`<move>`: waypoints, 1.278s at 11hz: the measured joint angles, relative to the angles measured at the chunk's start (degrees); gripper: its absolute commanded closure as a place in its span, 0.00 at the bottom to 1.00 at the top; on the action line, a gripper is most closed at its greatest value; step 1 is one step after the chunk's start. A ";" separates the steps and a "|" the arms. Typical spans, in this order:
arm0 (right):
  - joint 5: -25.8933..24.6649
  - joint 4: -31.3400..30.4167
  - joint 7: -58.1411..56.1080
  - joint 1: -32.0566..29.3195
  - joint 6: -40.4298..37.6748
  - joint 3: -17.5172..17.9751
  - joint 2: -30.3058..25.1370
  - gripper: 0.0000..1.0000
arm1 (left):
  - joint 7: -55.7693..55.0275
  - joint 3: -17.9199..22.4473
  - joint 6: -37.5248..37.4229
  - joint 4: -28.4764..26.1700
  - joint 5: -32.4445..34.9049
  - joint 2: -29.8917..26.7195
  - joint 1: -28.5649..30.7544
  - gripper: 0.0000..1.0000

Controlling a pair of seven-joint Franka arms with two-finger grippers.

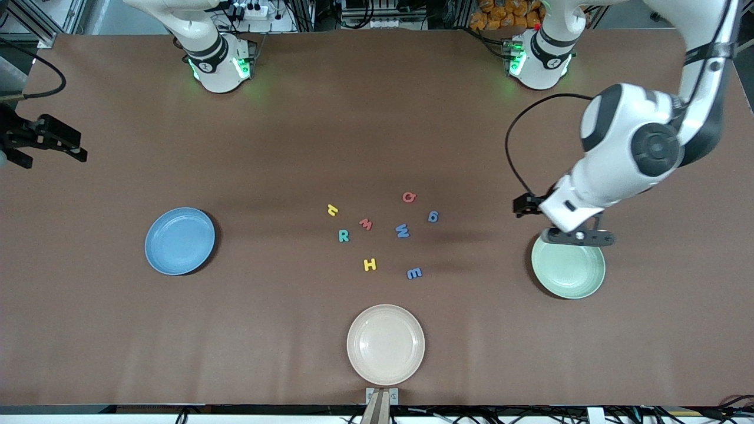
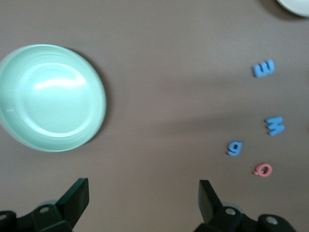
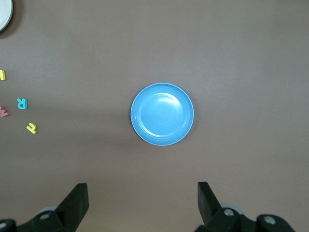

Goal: Sort uppercase to blue plate, lowercase to green plate
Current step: 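Grasp the blue g with the left gripper while the right gripper approaches letters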

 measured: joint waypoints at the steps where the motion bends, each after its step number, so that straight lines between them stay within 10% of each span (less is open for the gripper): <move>1: 0.37 -0.03 0.00 0.03 0.59 0.07 1.09 0.00 | -0.08 -0.04 2.05 -0.16 0.93 1.83 -2.48 0.00; 10: 4.49 -0.43 -0.22 6.87 17.45 0.35 15.81 0.00 | -6.92 -0.06 17.81 -6.99 4.52 8.72 -11.37 0.00; 14: 4.49 -0.25 -0.49 9.05 21.68 0.42 18.98 0.00 | -8.11 -0.04 22.48 -7.71 4.53 13.04 -13.19 0.18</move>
